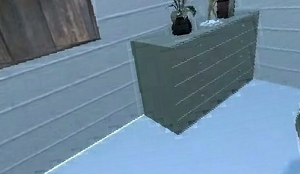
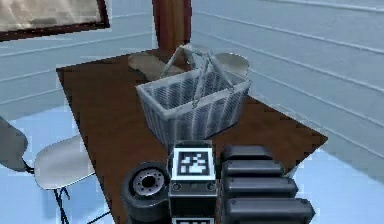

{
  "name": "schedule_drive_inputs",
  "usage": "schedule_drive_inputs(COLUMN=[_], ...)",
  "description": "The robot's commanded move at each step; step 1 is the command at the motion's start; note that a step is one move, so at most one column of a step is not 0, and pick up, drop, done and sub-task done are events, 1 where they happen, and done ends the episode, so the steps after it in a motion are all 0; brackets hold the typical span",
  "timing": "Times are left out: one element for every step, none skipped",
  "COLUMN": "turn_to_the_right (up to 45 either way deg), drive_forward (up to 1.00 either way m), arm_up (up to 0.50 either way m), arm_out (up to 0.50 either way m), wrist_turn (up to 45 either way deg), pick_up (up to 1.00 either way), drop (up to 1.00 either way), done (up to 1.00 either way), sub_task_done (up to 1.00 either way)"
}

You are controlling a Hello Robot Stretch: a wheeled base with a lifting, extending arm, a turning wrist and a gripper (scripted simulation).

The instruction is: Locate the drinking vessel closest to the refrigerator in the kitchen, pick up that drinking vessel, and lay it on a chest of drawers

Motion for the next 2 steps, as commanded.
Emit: schedule_drive_inputs(turn_to_the_right=[0.0, 27.0], drive_forward=[0.15, 0.0], arm_up=[0.0, 0.0], arm_out=[0.0, 0.0], wrist_turn=[0.0, 0.0], pick_up=[0.0, 0.0], drop=[0.0, 0.0], done=[0.0, 0.0], sub_task_done=[0.0, 0.0])
